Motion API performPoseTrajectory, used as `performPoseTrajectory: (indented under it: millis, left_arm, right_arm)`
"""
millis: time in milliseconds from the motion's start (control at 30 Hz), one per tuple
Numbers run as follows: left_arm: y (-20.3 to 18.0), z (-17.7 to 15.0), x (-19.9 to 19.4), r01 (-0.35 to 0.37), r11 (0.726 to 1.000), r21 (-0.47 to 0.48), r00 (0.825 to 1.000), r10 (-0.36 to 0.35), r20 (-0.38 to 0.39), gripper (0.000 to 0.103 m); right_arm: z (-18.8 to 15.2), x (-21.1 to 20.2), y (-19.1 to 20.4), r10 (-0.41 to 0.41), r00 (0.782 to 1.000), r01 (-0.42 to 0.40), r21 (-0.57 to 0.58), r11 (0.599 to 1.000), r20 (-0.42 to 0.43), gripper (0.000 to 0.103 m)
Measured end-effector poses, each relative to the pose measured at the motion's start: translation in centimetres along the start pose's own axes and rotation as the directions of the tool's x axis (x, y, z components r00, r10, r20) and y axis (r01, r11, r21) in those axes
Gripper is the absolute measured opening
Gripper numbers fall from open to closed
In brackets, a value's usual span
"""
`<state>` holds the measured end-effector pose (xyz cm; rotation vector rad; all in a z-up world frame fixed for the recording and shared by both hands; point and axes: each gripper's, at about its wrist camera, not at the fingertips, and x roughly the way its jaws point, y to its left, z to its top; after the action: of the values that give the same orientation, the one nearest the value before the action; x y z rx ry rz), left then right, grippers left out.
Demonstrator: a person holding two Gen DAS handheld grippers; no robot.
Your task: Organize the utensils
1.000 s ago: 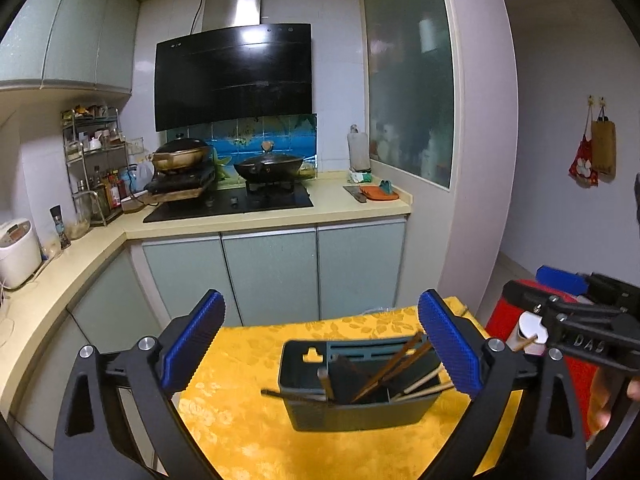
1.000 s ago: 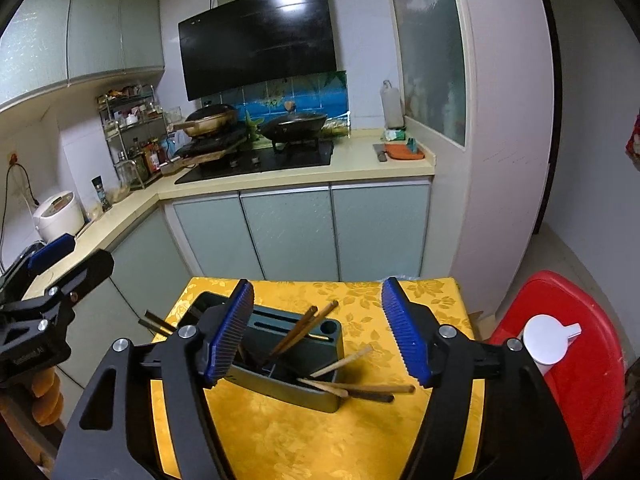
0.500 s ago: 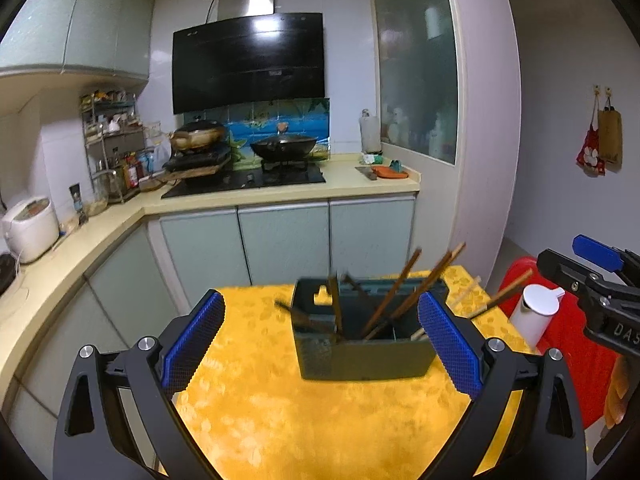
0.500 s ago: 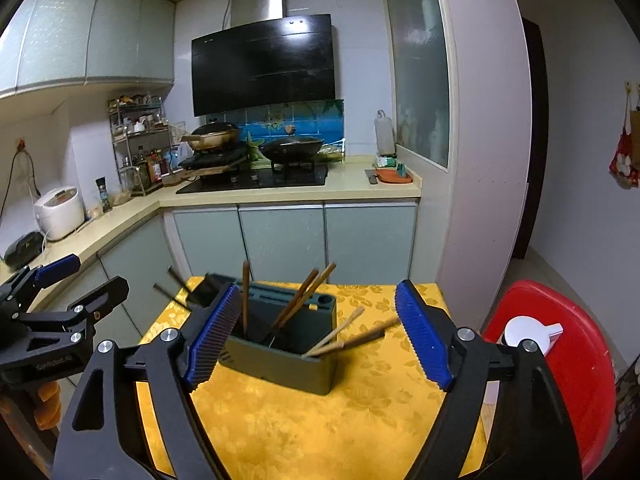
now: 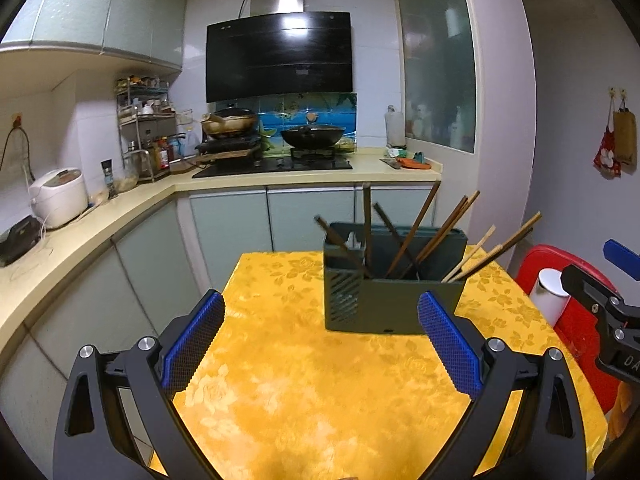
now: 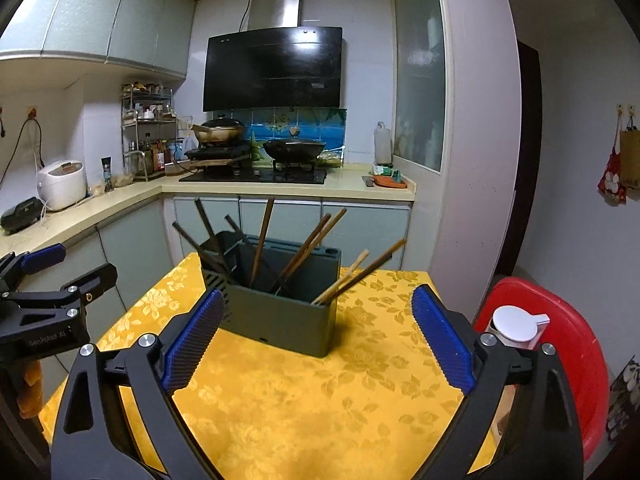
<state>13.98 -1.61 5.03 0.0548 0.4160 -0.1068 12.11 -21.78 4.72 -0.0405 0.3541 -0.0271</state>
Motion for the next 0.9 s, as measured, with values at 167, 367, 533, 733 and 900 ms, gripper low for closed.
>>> performPoseTrajectory:
  millis: [167, 367, 533, 733, 900]
  left_arm:
    - [0.6, -2.6, -0.6, -0.014, 1.0, -0.019, 1.0, 0.014, -0.024, 0.094]
    - [1.3, -5.5, -0.2, -0.012, 0.999, -0.046, 0.997, 0.008, -0.077, 0.094]
    - [2.0, -6.5, -0.1, -0.023, 0.998, -0.061, 0.996, 0.017, -0.089, 0.094]
    - [1.6, -7.3, -0.2, -0.028, 0.999, -0.037, 0.996, 0.025, -0.082, 0.095]
    - [1.1, -7.7, -0.4, -0.027, 0.999, -0.019, 0.997, 0.026, -0.07, 0.095]
  right_arm:
    - [-1.6, -1.0, 0.6, -0.01, 1.0, 0.01, -0.011, 1.0, 0.004, 0.093]
    - [-3.2, -1.4, 1.2, 0.006, 1.0, -0.006, 0.004, 1.0, -0.014, 0.096]
    - [-4.2, -1.4, 1.4, 0.01, 0.999, -0.009, 0.015, 1.0, -0.037, 0.096]
    - [-5.4, -1.1, 1.1, 0.005, 0.998, -0.003, 0.036, 0.999, -0.059, 0.096]
    - [-6.3, -1.0, 1.2, -0.002, 0.998, 0.004, 0.026, 1.0, -0.066, 0.096]
